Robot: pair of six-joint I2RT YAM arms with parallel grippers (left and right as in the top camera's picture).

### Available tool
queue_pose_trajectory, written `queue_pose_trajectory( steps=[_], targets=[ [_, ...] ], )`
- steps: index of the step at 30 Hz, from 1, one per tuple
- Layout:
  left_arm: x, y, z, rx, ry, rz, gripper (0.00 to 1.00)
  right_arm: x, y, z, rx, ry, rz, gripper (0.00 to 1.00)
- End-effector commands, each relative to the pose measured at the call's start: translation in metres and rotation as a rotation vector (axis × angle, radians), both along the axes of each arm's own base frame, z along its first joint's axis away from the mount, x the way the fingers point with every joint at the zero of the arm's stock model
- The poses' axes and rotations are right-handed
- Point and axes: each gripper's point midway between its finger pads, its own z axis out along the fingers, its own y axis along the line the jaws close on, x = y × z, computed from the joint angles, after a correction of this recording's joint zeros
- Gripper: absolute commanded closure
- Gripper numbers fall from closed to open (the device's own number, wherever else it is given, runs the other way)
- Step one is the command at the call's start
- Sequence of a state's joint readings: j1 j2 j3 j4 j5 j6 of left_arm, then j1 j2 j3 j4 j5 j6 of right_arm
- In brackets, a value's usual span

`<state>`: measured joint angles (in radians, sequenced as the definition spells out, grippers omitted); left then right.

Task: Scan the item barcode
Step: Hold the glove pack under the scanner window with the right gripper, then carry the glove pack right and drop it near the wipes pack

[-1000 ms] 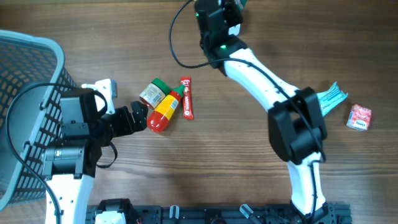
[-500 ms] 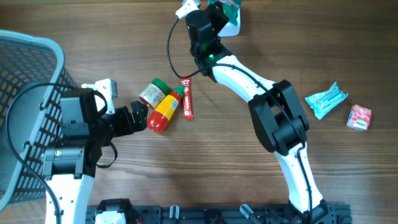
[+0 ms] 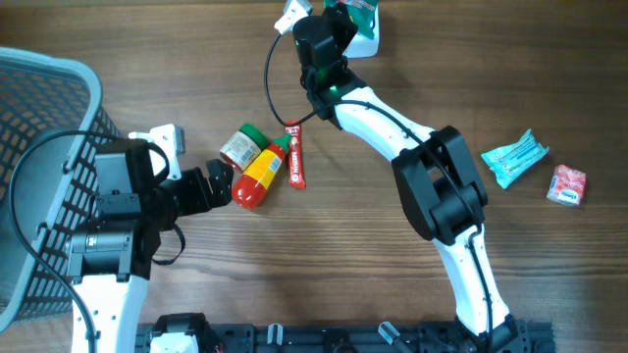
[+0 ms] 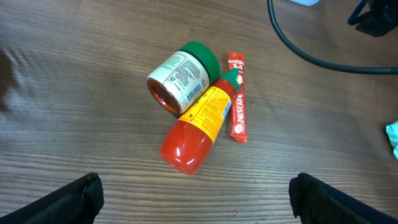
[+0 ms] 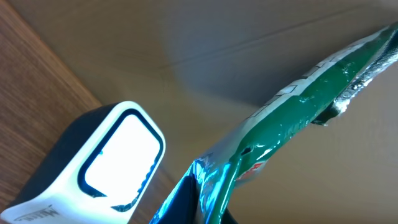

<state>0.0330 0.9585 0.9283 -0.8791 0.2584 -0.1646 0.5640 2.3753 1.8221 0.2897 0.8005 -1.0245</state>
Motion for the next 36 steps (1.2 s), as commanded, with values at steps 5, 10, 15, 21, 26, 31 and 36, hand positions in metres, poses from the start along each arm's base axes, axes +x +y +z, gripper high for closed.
queue_pose_trajectory(
  steps=[5,10,15,21,26,31,36],
  targets=[
    [0.001,0.001,0.0,0.017,-0.007,-0.012,0.0,0.015,-0.024,-0.008,-0.014,0.022,-0.021,0.96],
    [0.001,0.001,0.0,0.017,-0.007,-0.012,0.0,0.016,-0.025,-0.008,0.031,0.011,-0.026,0.96],
    [0.001,0.001,0.0,0.017,-0.007,-0.012,0.0,0.007,-0.048,0.005,0.232,-0.119,-0.217,0.96],
    [0.001,0.001,0.0,0.017,-0.007,-0.012,0.0,-0.042,-0.049,0.033,0.821,0.065,-0.283,0.96],
    [0.001,0.001,0.0,0.017,-0.007,-0.012,0.0,-0.087,-0.098,0.116,1.123,0.165,-0.275,0.96],
    [0.001,0.001,0.0,0.017,-0.007,-0.012,0.0,-0.136,-0.204,0.139,1.372,0.325,-0.379,0.96],
    [0.001,0.001,0.0,0.017,-0.007,-0.012,0.0,-0.169,-0.322,0.09,1.599,0.426,-0.526,0.96]
  ],
)
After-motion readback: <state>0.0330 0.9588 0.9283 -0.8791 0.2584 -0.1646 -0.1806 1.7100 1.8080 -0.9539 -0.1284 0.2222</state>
